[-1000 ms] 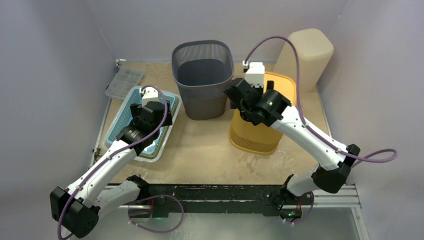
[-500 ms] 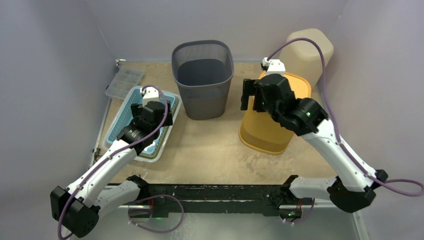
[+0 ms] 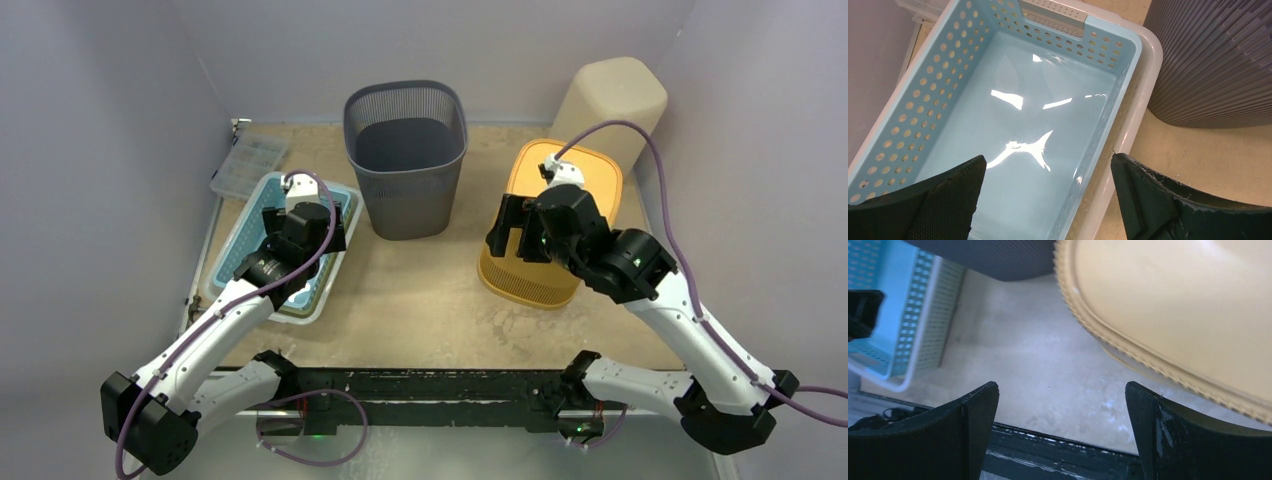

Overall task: Turn the large container upside down
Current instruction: Move the container to the center of the board.

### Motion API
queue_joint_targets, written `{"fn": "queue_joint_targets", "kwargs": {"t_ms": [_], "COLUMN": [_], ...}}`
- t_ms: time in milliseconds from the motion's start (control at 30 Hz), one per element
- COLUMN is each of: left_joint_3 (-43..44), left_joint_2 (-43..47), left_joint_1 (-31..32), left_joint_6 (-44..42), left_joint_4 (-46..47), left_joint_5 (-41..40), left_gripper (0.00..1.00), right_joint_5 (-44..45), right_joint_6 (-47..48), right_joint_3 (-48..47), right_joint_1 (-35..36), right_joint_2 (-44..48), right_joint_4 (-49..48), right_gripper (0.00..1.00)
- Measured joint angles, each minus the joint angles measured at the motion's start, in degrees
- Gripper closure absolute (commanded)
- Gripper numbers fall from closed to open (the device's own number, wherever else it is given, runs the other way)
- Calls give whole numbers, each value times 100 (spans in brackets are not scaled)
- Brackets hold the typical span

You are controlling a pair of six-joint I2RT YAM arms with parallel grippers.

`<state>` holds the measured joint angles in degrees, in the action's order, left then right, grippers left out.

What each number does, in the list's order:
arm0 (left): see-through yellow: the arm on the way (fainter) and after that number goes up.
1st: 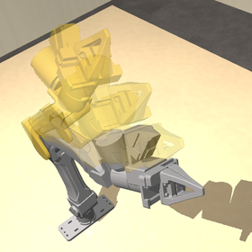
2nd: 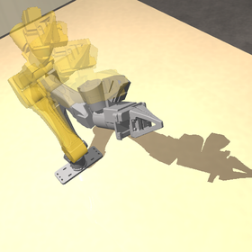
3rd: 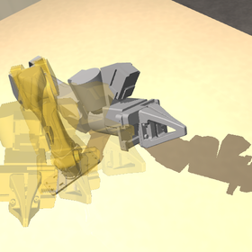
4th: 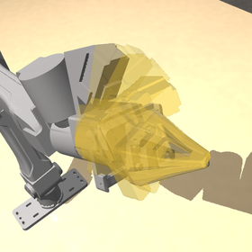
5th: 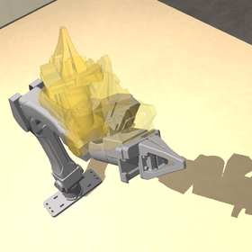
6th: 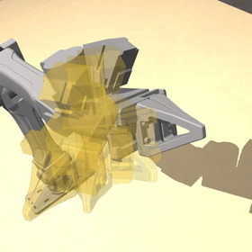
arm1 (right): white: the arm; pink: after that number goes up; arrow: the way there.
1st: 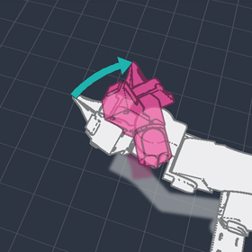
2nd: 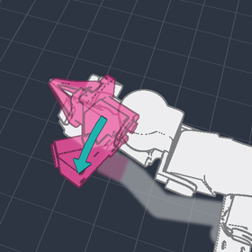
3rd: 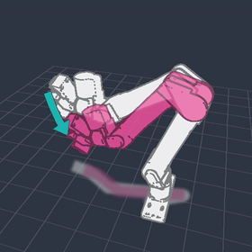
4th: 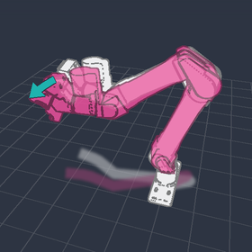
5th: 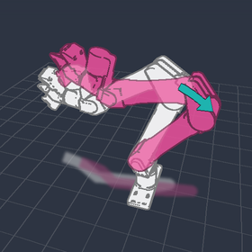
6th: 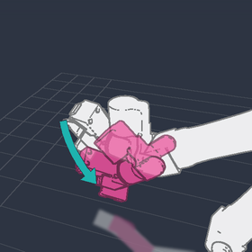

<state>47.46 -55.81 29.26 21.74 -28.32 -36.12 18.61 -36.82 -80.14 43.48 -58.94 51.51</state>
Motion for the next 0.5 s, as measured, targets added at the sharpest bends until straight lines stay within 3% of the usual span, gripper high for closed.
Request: {"fn": "queue_joint_targets", "kwargs": {"t_ms": [233, 500], "left_joint_3": [-2, 0], "left_joint_2": [-2, 2], "left_joint_1": [0, 0], "left_joint_6": [-7, -9], "left_joint_4": [0, 0], "left_joint_5": [44, 94], "left_gripper": [6, 6], "right_joint_5": [914, 2151], "right_joint_6": [-619, -518], "right_joint_3": [452, 426], "right_joint_1": [0, -111], "right_joint_2": [562, 382], "right_joint_4": [501, 632], "right_gripper": [1, 1]}}
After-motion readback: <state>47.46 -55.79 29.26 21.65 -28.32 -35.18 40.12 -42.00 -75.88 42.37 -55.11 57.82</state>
